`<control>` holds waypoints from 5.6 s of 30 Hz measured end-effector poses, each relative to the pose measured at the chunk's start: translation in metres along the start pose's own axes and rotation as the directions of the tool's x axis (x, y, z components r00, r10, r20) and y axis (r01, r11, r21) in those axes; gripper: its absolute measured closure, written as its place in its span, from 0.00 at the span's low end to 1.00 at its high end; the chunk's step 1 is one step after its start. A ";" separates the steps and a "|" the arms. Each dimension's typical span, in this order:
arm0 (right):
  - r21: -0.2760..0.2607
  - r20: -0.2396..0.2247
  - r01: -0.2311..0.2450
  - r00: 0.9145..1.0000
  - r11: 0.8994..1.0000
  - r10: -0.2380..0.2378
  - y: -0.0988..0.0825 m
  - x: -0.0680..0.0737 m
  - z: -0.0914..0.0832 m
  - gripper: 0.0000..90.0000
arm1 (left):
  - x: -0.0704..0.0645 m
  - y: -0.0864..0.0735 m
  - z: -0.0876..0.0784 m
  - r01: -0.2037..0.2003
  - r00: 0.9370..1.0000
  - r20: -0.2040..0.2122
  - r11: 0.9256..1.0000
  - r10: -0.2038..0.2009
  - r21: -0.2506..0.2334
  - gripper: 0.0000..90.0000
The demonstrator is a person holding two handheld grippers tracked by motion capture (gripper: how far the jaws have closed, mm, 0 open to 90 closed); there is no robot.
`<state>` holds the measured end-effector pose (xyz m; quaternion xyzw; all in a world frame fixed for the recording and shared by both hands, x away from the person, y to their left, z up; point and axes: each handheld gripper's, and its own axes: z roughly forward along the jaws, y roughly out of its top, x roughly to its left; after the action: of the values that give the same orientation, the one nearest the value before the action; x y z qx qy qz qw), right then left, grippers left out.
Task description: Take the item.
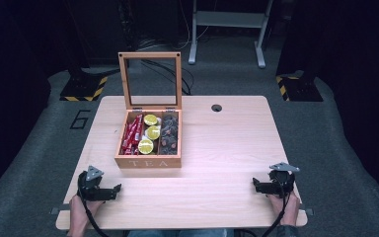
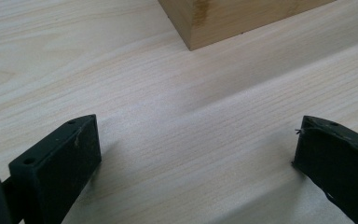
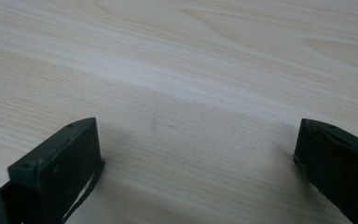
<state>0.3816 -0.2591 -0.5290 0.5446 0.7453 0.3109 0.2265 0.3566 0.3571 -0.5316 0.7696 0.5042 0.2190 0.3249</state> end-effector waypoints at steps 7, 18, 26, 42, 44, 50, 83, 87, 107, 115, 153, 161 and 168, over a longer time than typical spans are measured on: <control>-0.001 0.001 -0.005 1.000 1.000 0.005 0.000 0.000 0.000 0.00 | 0.001 0.002 -0.008 0.029 1.000 0.007 0.999 -0.029 -0.033 0.00; -0.001 0.002 -0.011 1.000 1.000 0.011 0.000 0.001 0.000 0.00 | -0.007 0.037 -0.036 0.021 0.999 0.039 0.995 -0.017 -0.102 0.00; -0.001 0.002 -0.010 1.000 1.000 0.010 0.000 0.001 0.000 0.00 | -0.018 0.082 -0.042 -0.016 0.999 0.047 0.989 0.023 -0.147 0.00; -0.005 0.003 -0.002 1.000 1.000 0.002 -0.001 0.000 0.000 0.00 | -0.041 0.147 -0.001 -0.075 0.993 0.087 0.990 0.086 -0.123 0.05; -0.006 0.002 -0.002 1.000 1.000 0.002 -0.001 0.000 0.000 0.00 | -0.045 0.151 0.006 -0.094 0.991 0.087 0.990 0.103 -0.105 0.06; -0.006 0.003 -0.004 1.000 1.000 0.004 -0.001 0.001 0.000 0.00 | -0.054 0.157 0.021 -0.124 0.987 0.097 0.990 0.130 -0.063 0.13; -0.007 0.003 -0.007 1.000 1.000 0.007 -0.001 0.001 -0.001 0.01 | -0.063 0.158 0.052 -0.167 0.985 0.050 0.986 0.165 0.027 0.33; -0.008 0.002 -0.005 1.000 1.000 0.005 -0.001 0.001 -0.001 0.01 | -0.063 0.158 0.053 -0.167 0.985 0.045 0.985 0.166 0.032 0.33; -0.011 0.000 0.000 1.000 1.000 0.000 -0.001 0.000 -0.001 0.01 | -0.056 0.152 0.049 -0.176 0.984 0.031 0.984 0.177 -0.028 0.51; -0.011 -0.001 0.002 1.000 1.000 -0.002 -0.001 0.000 -0.001 0.01 | -0.062 0.160 0.056 -0.193 0.981 0.017 0.981 0.193 -0.016 0.37; -0.012 -0.005 0.006 1.000 1.000 -0.006 -0.001 0.000 -0.001 0.02 | -0.059 0.166 0.044 -0.205 0.979 -0.014 0.976 0.204 -0.075 0.42; -0.012 -0.005 0.006 1.000 1.000 -0.006 -0.001 0.000 -0.001 0.02 | -0.056 0.169 0.029 -0.203 0.979 -0.007 0.974 0.203 -0.102 0.42; -0.012 -0.004 0.006 1.000 1.000 -0.006 -0.001 0.000 -0.001 0.02 | -0.053 0.169 0.013 -0.206 0.978 -0.002 0.972 0.208 -0.115 0.42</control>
<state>0.3802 -0.2595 -0.5292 0.5402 0.7456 0.3159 0.2292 0.4518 0.2574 -0.4190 0.7991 0.4062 0.2764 0.3463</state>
